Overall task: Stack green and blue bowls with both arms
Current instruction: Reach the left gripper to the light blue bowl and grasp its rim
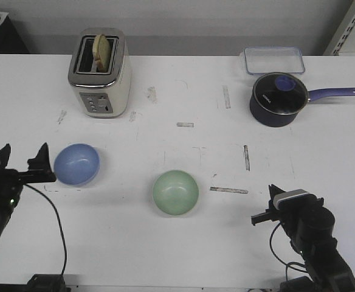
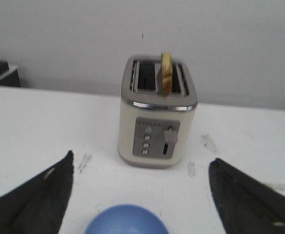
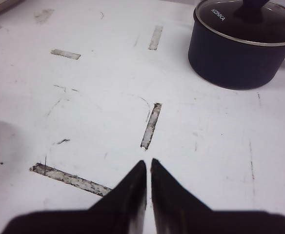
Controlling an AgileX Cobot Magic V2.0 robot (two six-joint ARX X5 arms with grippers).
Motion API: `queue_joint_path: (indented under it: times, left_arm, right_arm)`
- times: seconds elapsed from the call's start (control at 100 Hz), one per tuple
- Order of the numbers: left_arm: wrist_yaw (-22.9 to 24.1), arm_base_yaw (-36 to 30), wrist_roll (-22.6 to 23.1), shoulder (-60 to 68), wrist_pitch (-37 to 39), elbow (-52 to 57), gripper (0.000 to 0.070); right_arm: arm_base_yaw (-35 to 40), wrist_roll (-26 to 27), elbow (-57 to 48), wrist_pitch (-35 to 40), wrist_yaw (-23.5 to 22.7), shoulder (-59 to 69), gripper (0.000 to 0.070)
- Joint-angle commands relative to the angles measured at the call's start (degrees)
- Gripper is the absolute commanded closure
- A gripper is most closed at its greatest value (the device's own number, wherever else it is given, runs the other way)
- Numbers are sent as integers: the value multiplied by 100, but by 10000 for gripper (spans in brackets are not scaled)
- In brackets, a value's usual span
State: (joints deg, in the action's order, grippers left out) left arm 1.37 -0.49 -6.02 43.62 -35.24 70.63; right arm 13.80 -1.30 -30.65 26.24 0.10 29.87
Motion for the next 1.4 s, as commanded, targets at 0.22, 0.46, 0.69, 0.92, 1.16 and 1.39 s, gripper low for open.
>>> queue_joint_path:
  times: [0.22, 0.46, 0.69, 0.92, 1.16, 1.39]
  left_arm:
    - [11, 474, 57, 1799, -798, 44, 92]
    - [-260, 949, 83, 3379, -1158, 44, 96]
    - [-332, 1145, 74, 4505, -1043, 44, 214]
    - [-332, 1145, 55, 4889, -955, 44, 452]
    - [-332, 1145, 55, 4887, -872, 44, 700]
    - [-334, 1134, 52, 4819, -839, 72, 700]
  right_arm:
    - [9, -44, -37, -70, 9, 17, 695]
    - [9, -44, -37, -44, -4, 17, 695]
    - [9, -44, -37, -39, -7, 17, 695]
    - [9, -44, -37, -39, -7, 17, 695]
    - [9, -44, -37, -42, -4, 17, 695]
    - [9, -44, -37, -44, -7, 17, 695]
